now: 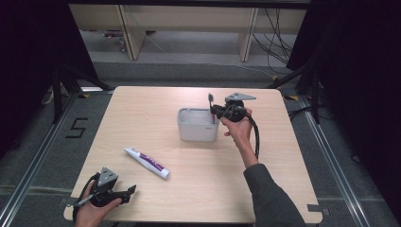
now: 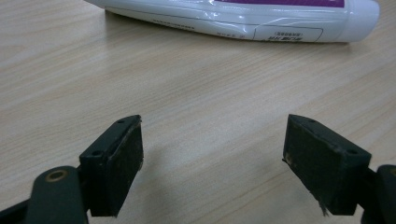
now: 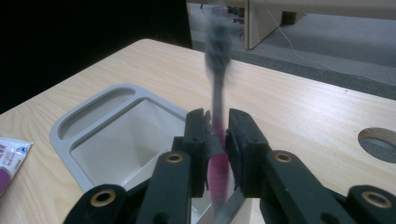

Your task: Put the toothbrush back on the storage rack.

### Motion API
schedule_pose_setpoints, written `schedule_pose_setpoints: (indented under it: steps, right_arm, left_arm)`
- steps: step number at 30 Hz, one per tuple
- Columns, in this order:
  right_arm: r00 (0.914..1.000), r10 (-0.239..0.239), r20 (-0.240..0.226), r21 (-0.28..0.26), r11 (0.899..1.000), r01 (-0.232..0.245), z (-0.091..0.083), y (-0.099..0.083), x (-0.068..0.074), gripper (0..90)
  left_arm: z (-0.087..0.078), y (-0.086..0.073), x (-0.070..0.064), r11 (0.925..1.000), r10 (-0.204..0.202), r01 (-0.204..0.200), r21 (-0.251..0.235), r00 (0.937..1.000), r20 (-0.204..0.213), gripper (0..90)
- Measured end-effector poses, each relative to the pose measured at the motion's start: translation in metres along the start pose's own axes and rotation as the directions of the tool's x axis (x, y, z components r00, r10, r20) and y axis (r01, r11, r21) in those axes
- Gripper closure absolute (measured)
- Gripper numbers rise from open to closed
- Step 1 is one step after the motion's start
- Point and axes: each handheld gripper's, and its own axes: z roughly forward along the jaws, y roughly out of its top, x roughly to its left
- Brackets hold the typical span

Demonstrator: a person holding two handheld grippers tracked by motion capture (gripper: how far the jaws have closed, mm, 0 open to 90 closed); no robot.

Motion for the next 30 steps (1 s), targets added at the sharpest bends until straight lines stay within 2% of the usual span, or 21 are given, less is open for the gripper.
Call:
schedule_pose_setpoints:
  steps: [1,2,3,4,5,7,8,9,10,11,20,22,23,24,27,28,30]
  right_arm:
    - [0.9998,-0.012,0.015,-0.011,1.0,0.012,-0.001,0.0,-0.001,74.1]
    - [0.9996,0.028,0.009,-0.004,1.0,-0.028,-0.002,0.0,0.002,70.3]
    - [0.9995,0.03,0.007,-0.003,1.0,-0.03,-0.004,0.0,0.001,69.4]
    - [0.9995,0.03,0.007,-0.003,1.0,-0.03,-0.004,0.0,0.001,69.4]
    - [0.9999,0.003,0.014,-0.006,1.0,-0.003,-0.008,0.0,0.0,64.2]
    - [0.9995,0.005,0.032,0.002,1.0,-0.005,-0.013,0.001,0.002,59.9]
    - [0.9991,-0.026,0.032,-0.01,1.0,0.026,-0.016,0.001,0.001,59.5]
    - [0.9991,-0.026,0.032,-0.01,1.0,0.026,-0.016,0.001,0.001,59.5]
    - [0.9993,-0.021,0.031,-0.02,1.0,0.021,-0.024,0.0,0.002,57.7]
    - [0.9995,-0.001,0.031,-0.017,1.0,0.001,-0.028,-0.001,0.004,56.3]
    - [0.9985,-0.017,0.052,0.004,1.0,0.016,-0.054,-0.012,0.005,47.7]
    - [0.9984,-0.005,0.055,0.021,1.0,0.004,-0.058,-0.014,0.007,46.7]
    - [0.9981,-0.029,0.055,0.028,0.999,0.028,-0.063,-0.017,0.008,45.2]
    - [0.9983,-0.011,0.058,0.035,0.999,0.009,-0.066,-0.019,0.01,44.8]
    - [0.9983,-0.013,0.057,0.031,0.999,0.011,-0.072,-0.025,0.015,42.9]
    - [0.9981,-0.035,0.05,0.022,0.999,0.034,-0.074,-0.027,0.014,42.4]
    - [0.9985,-0.023,0.049,0.025,0.999,0.022,-0.078,-0.031,0.016,41.2]
  left_arm:
    - [0.0,0.0,0.0,1.0,0.0,0.0,0.0,1.0,0.0,19.7]
    - [0.0,0.0,0.0,1.0,-0.001,0.001,-0.001,1.0,-0.001,19.7]
    - [0.0,0.0,0.0,1.0,-0.001,0.001,-0.002,1.0,-0.001,19.7]
    - [0.0,0.0,0.0,1.0,-0.001,0.001,-0.002,1.0,-0.001,19.7]
    - [0.0,0.0,0.0,1.0,-0.001,0.001,-0.002,1.0,-0.001,19.6]
    - [-0.001,0.0,0.0,1.0,-0.005,0.005,0.001,1.0,0.002,19.7]
    - [-0.001,0.0,0.0,1.0,-0.006,0.006,-0.002,1.0,0.002,19.6]
    - [-0.001,0.0,0.0,1.0,-0.006,0.006,-0.002,1.0,0.002,19.7]
    - [0.0,0.0,0.0,1.0,-0.005,0.005,-0.001,1.0,-0.003,19.7]
    - [0.0,0.0,0.0,1.0,-0.005,0.005,0.0,1.0,-0.004,19.7]
    - [-0.001,-0.001,0.0,1.0,-0.007,0.007,-0.001,1.0,0.0,19.7]
    - [-0.001,-0.001,0.0,1.0,-0.007,0.007,-0.001,1.0,-0.001,19.7]
    - [-0.001,-0.001,0.0,1.0,-0.007,0.007,0.0,1.0,-0.001,19.7]
    - [-0.001,-0.001,0.0,1.0,-0.006,0.006,-0.002,1.0,0.001,19.7]
    - [-0.001,-0.001,0.0,1.0,-0.007,0.007,-0.003,1.0,-0.002,19.7]
    - [-0.001,-0.001,0.0,1.0,-0.007,0.007,-0.002,1.0,-0.002,19.7]
    - [-0.001,-0.001,0.0,1.0,-0.007,0.007,0.0,1.0,-0.001,19.6]
